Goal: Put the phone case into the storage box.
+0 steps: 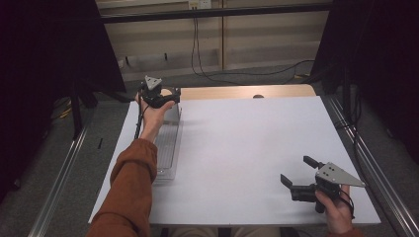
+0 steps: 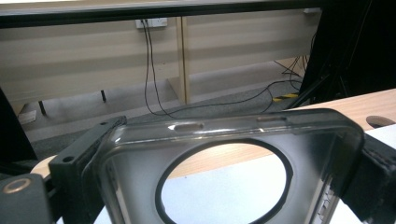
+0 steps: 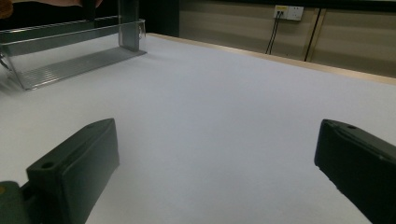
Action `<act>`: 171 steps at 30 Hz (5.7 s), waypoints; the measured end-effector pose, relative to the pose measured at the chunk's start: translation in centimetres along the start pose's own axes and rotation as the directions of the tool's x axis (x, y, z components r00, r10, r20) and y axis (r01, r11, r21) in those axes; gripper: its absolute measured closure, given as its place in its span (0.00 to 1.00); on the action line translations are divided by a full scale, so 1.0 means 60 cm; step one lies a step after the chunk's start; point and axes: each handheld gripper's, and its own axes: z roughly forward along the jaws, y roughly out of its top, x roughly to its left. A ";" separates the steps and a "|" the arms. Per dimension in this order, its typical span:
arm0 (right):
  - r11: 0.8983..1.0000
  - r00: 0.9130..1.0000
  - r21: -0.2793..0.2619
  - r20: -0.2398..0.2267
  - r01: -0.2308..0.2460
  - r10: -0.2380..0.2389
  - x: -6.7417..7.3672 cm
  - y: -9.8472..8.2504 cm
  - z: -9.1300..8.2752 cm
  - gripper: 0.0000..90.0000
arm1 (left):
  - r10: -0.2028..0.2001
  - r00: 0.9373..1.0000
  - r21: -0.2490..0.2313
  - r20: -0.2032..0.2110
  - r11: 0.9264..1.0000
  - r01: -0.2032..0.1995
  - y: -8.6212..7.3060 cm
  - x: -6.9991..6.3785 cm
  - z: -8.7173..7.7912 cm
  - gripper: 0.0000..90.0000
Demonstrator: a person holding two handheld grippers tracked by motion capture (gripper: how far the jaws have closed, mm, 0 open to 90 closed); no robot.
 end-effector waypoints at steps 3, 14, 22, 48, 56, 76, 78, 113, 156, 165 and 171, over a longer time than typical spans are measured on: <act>1.000 1.000 -0.002 -0.002 0.000 0.000 0.000 0.000 -0.001 0.00 | 0.005 1.000 -0.003 -0.010 1.000 -0.005 -0.001 0.001 0.003 0.08; 1.000 1.000 0.000 -0.009 0.001 -0.001 0.000 0.000 -0.001 0.00 | 0.002 1.000 -0.003 -0.003 1.000 -0.002 -0.003 0.011 0.006 0.05; 1.000 1.000 0.004 -0.005 -0.002 0.002 0.000 0.000 -0.001 0.00 | -0.006 1.000 -0.004 0.030 1.000 0.006 0.000 0.015 -0.004 0.03; 1.000 1.000 0.004 -0.002 -0.006 0.006 0.001 -0.001 0.000 0.00 | -0.033 0.997 -0.034 0.074 0.999 0.036 0.017 0.032 -0.049 0.03; 1.000 1.000 0.002 -0.001 -0.004 0.004 0.000 -0.001 0.001 0.00 | -0.049 0.995 -0.052 0.084 0.997 0.053 0.010 0.037 -0.065 0.03; 1.000 1.000 -0.009 -0.001 -0.007 0.007 -0.006 -0.001 0.007 0.00 | -0.068 0.982 -0.099 0.177 0.991 0.087 -0.004 0.028 -0.133 0.03; 1.000 1.000 -0.007 -0.003 -0.009 0.009 -0.004 0.000 0.008 0.00 | -0.045 0.982 -0.102 0.182 0.993 0.064 -0.006 0.026 -0.140 0.02; 1.000 1.000 -0.013 0.026 -0.007 0.007 -0.001 0.003 0.001 0.00 | 0.029 0.934 -0.200 0.357 0.979 0.046 -0.041 -0.016 -0.264 0.02; 1.000 0.999 -0.030 0.045 -0.006 0.008 -0.002 0.004 -0.005 0.00 | -0.004 0.965 -0.149 0.263 0.988 0.045 -0.174 -0.007 -0.391 0.03; 1.000 0.998 -0.026 0.067 -0.009 0.011 -0.010 0.003 -0.014 0.00 | 0.003 0.970 -0.135 0.242 0.990 0.030 -0.197 -0.001 -0.409 0.03; 1.000 0.998 -0.023 0.068 -0.006 0.008 -0.009 0.002 -0.018 0.00 | -0.002 0.970 -0.120 0.243 0.992 0.033 -0.213 -0.004 -0.418 0.03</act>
